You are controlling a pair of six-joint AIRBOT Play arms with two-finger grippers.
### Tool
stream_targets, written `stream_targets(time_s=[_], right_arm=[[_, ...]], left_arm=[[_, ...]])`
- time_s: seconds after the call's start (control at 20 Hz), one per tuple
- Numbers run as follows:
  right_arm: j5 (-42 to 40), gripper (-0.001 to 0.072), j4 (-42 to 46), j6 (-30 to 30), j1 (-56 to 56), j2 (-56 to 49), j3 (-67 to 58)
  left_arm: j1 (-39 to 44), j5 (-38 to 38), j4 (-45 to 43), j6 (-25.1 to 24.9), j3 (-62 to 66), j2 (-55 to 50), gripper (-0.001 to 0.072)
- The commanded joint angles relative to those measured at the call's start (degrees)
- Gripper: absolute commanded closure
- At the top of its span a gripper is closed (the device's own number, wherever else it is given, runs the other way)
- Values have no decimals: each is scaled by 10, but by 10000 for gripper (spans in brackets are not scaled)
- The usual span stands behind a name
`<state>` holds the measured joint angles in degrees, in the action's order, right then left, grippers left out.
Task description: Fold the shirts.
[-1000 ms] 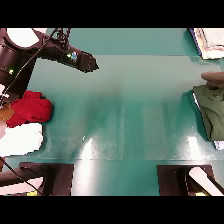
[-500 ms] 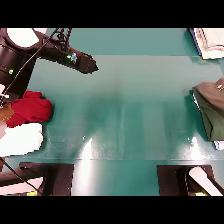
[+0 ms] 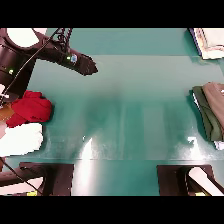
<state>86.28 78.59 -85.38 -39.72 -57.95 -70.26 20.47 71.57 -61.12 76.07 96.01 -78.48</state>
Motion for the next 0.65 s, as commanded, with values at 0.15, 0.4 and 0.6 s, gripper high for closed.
stream_targets(time_s=[0.15, 0.4, 0.6], right_arm=[[2, 263, -140, 0, 160, 0, 0], [-19, 691, -139, 5, 264, 0, 0], [-18, 691, -139, 5, 290, 0, 0]], left_arm=[[0, 13, 1, 5, 0, 0, 685], [0, 9, 1, 4, 0, 0, 685], [0, 9, 1, 5, 0, 0, 685]])
